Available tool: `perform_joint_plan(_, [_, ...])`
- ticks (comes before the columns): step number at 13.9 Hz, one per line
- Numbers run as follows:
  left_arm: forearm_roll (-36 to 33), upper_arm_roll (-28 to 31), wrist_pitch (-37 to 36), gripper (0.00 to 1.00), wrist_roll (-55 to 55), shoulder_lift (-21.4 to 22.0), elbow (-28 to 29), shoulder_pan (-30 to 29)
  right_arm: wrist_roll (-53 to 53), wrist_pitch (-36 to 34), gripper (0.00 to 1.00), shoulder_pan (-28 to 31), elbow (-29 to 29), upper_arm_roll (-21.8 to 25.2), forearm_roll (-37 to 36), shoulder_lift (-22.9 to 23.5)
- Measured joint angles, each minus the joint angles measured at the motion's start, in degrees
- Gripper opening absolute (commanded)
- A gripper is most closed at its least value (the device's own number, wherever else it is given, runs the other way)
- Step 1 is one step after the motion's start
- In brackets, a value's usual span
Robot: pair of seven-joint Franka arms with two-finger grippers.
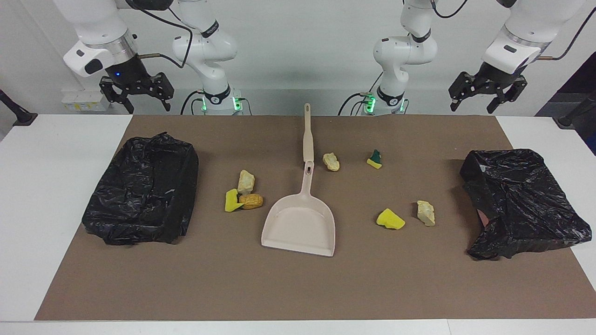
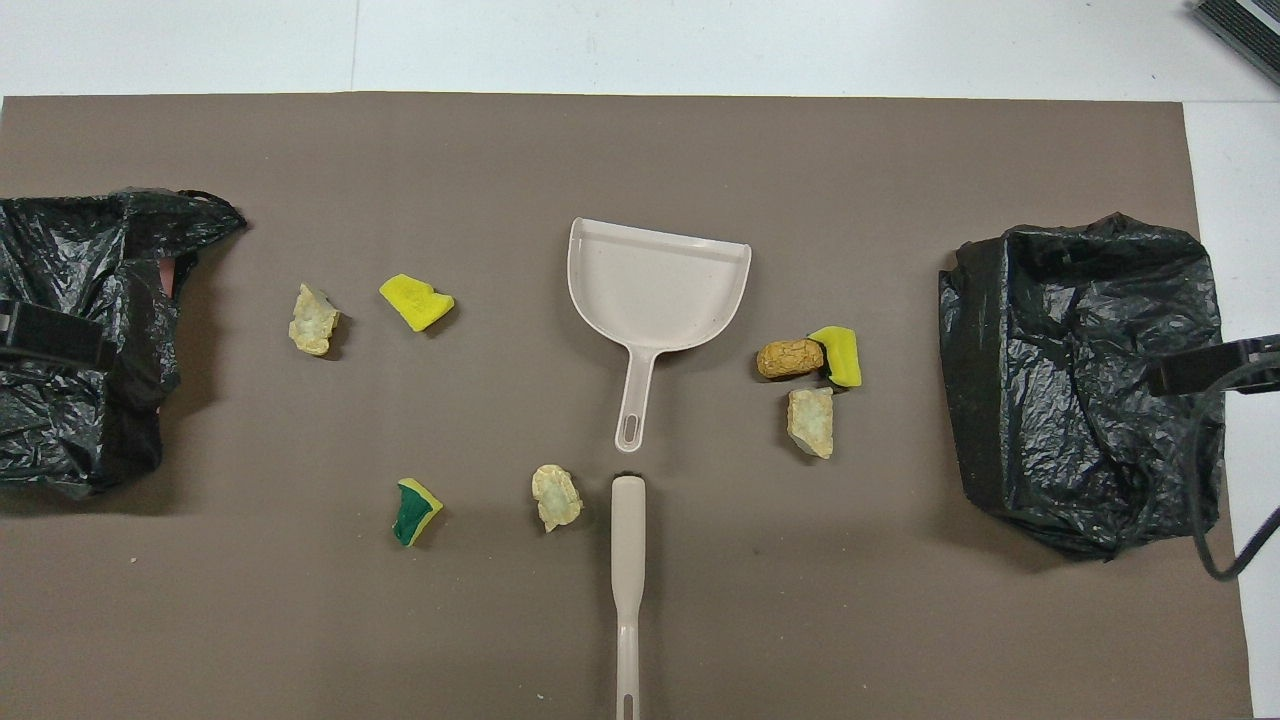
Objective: Sweep and dump trash in bin
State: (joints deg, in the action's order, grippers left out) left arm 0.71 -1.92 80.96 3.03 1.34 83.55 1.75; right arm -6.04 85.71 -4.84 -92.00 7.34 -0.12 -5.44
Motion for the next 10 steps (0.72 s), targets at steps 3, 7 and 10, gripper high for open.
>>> perform_joint_plan(3, [0.0,0.0,0.0,1.00,0.0,0.0,0.0,0.0,0.0,0.0,1.00,0.0,0.0,0.0,0.0,0.0])
perform_joint_plan(7, [0.0,0.0,-0.1,1.00,-0.2,0.0,0.0,0.0,0.0,0.0,1.00,0.0,0.0,0.0,0.0,0.0])
perform_joint_plan(10, [0.0,-0.5,-0.1,1.00,-1.8,0.1,0.1,0.1,0.0,-0.1,1.00,0.0,0.0,0.0,0.0,0.0])
